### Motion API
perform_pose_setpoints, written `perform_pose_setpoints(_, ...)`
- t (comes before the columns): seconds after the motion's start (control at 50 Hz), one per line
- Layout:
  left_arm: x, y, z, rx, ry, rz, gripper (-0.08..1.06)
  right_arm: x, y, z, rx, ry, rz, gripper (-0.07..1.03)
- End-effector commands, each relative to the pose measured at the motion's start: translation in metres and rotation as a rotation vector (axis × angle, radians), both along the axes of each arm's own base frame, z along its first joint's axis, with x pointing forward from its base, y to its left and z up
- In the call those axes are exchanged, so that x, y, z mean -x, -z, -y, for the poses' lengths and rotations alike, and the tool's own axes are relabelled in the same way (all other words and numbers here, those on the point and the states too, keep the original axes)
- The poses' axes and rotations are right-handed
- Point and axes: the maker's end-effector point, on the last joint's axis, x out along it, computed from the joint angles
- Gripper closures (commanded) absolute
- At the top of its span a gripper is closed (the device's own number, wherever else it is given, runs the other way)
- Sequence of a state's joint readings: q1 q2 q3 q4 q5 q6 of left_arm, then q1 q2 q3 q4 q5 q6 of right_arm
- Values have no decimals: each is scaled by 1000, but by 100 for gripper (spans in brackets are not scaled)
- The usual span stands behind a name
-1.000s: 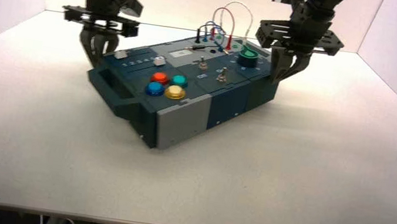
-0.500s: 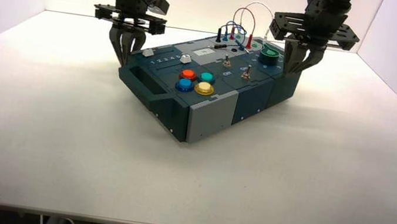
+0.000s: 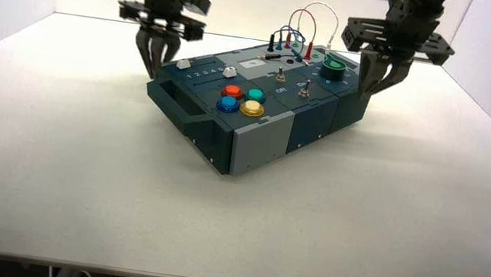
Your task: Move the box to the right.
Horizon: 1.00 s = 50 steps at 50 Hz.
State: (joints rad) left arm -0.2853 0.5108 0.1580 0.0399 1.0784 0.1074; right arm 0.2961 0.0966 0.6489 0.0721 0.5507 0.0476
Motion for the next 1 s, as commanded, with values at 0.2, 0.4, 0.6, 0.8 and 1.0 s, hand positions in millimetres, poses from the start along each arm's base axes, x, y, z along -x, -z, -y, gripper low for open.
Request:
perform_pose_setpoints(0.2, -35, -90, -46, 35, -86, 221, 96, -10, -52, -1, -28, -8, 120, 98)
perform_pose_setpoints(0.4, -30, -108, -45, 56, -86, 271, 94, -15, -71, -12, -35, -55, 170, 98)
perform_pose_setpoints(0.6, -7, -106, -48, 64, -92, 282, 93, -47, -90, -28, -33, -104, 198, 98)
perform_pose_setpoints(0.8, 22, -96, -53, 60, -88, 264, 93, -66, -95, -41, -24, -126, 162, 98)
perform_pose_setpoints(1.0, 46, -115, -54, 83, -96, 323, 91, -52, -98, -40, -28, -131, 170, 98)
